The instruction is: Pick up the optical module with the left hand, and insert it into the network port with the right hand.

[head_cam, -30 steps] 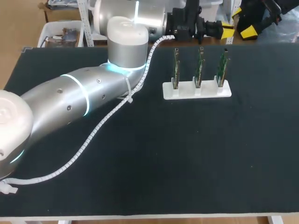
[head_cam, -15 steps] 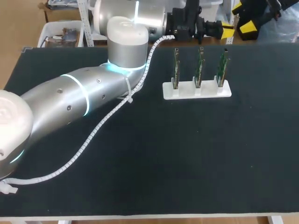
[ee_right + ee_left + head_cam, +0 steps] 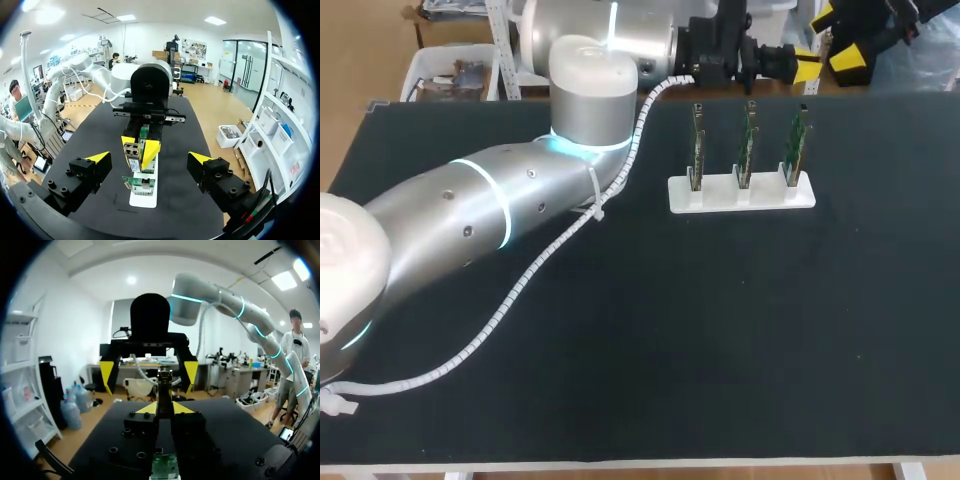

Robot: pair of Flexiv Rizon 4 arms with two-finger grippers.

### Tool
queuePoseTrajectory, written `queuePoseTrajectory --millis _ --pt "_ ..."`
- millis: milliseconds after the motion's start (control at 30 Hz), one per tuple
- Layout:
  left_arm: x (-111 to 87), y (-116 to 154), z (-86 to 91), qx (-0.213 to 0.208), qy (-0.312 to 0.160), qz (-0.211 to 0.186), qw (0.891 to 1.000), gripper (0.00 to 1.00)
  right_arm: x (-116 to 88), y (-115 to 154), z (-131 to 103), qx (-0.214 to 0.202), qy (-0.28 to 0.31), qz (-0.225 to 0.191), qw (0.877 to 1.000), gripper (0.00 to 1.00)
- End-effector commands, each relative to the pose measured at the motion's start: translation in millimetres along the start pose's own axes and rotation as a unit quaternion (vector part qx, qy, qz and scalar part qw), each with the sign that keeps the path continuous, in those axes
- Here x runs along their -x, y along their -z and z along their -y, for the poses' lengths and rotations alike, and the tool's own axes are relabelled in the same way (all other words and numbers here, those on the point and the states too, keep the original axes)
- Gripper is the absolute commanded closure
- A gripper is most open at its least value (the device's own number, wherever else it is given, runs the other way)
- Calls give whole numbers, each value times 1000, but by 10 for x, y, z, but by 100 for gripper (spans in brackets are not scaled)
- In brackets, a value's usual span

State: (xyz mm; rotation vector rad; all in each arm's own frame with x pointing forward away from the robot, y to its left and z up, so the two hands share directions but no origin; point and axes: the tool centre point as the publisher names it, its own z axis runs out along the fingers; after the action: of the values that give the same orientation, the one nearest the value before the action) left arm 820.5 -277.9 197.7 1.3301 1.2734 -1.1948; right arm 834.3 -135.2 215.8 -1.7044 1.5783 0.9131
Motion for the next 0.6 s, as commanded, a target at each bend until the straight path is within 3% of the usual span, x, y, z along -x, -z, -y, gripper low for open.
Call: queuePoseTrajectory --millis 33,600 --pt "3 8 30 4 0 0 1000 100 23 31 65 179 2 -2 984 0" --pt "3 8 30 4 0 0 1000 100 87 53 -19 189 7 1 982 0"
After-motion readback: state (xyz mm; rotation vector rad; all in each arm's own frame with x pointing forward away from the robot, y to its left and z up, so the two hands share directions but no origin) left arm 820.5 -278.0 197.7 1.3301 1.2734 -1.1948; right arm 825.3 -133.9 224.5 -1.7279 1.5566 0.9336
